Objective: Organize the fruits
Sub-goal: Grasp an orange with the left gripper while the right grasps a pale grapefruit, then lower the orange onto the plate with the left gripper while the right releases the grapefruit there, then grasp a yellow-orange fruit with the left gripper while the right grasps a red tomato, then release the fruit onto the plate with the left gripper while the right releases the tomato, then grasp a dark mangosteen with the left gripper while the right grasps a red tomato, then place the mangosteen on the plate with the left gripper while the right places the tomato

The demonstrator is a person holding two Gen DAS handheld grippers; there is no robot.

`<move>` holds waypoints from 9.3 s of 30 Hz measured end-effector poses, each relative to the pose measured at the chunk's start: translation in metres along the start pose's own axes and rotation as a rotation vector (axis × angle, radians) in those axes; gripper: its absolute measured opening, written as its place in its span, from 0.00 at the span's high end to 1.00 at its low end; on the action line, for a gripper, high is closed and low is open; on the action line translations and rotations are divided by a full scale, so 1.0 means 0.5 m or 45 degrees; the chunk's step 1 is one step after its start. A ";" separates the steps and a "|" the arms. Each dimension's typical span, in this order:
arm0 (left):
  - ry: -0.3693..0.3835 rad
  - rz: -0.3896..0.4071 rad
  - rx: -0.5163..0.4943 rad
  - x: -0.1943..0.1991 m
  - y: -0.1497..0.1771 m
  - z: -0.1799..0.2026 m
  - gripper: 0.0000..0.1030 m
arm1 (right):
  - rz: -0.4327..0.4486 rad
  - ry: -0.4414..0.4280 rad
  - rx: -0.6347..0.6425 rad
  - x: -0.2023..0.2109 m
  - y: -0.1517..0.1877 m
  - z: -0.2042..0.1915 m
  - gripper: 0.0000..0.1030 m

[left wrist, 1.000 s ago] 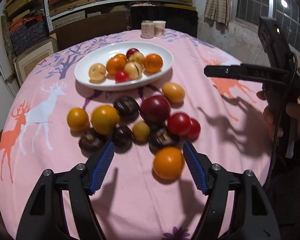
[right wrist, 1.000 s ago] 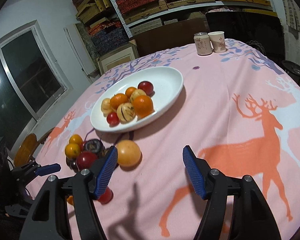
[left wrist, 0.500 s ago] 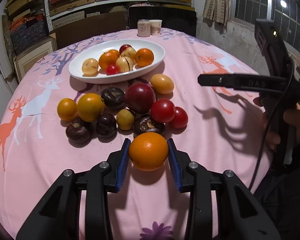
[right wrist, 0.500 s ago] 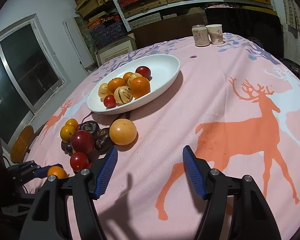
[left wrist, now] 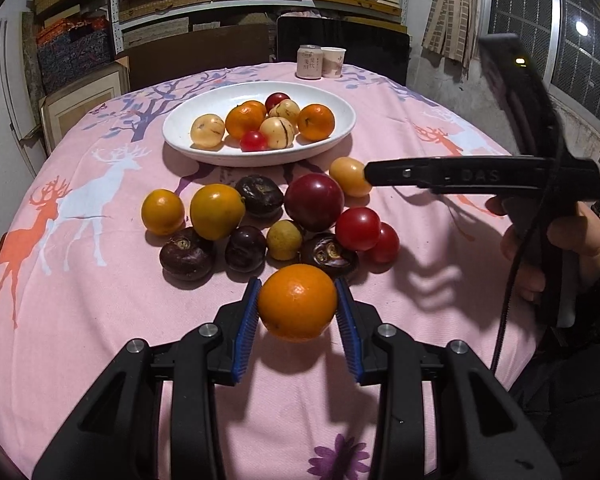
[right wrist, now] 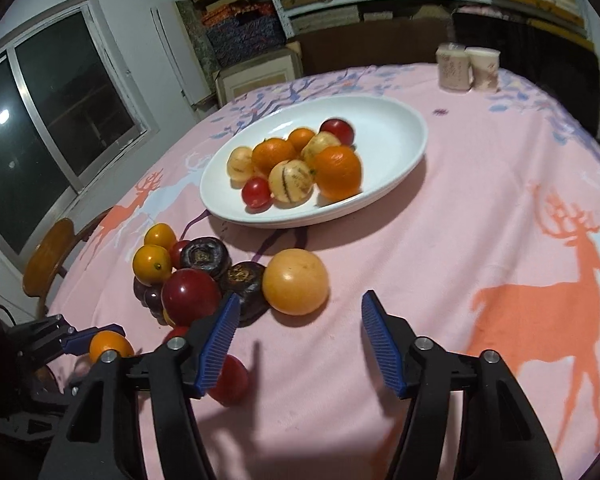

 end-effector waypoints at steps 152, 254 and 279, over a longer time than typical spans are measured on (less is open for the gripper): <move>-0.117 0.081 0.121 0.021 -0.061 -0.103 0.64 | -0.018 0.024 0.267 0.059 0.063 -0.023 0.73; -0.154 -0.011 0.110 -0.024 -0.035 -0.137 0.60 | -0.082 0.072 0.247 -0.009 0.069 -0.048 0.62; -0.141 -0.028 0.118 -0.027 -0.023 -0.126 0.60 | -0.017 0.057 0.123 0.014 0.058 -0.007 0.73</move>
Point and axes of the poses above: each gripper's, at about its wrist camera, not at the fingertips, and x roughly against the way its jaws point, z to its right, y to its underside, the point moved 6 cm from there along -x, roughly the way its jaws point, and after that the axes turned 12 degrees about -x, right-handed, at the moved point
